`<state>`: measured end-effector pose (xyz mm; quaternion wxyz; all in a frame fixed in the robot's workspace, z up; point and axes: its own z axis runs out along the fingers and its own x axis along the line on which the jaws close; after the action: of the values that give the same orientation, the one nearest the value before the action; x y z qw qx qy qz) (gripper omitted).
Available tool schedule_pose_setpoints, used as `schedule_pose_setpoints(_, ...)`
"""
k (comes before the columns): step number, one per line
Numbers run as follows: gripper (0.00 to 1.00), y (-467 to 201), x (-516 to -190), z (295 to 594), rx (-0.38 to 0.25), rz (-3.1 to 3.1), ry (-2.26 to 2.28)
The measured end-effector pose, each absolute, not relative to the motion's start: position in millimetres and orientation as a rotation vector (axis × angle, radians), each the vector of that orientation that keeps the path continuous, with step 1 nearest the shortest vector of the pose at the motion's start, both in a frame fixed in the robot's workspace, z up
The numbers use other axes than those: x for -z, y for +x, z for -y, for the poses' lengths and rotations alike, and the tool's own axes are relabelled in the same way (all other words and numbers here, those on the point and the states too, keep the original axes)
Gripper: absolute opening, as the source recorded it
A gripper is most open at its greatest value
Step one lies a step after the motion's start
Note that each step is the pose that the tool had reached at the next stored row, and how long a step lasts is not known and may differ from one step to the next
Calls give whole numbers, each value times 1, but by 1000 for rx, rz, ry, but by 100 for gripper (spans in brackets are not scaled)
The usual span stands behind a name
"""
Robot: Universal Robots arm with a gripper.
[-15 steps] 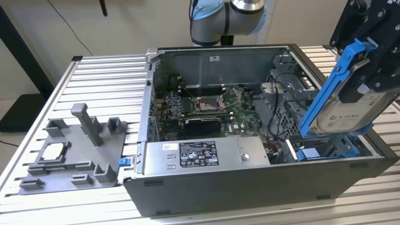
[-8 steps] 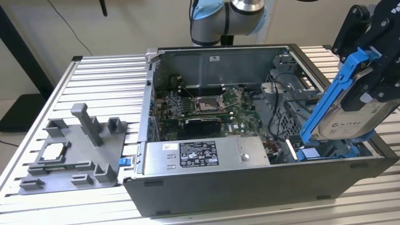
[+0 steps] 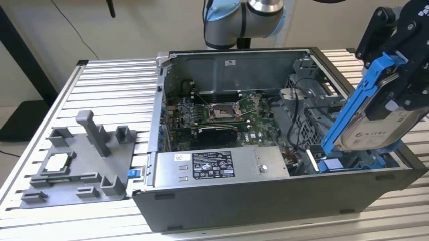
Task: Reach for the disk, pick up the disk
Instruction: 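Pick up the disk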
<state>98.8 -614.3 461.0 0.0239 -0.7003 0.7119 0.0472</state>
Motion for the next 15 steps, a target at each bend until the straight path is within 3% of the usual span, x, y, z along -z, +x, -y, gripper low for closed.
schedule_pose_setpoints(15,0,97,-454,607,-147,-2197,-2172)
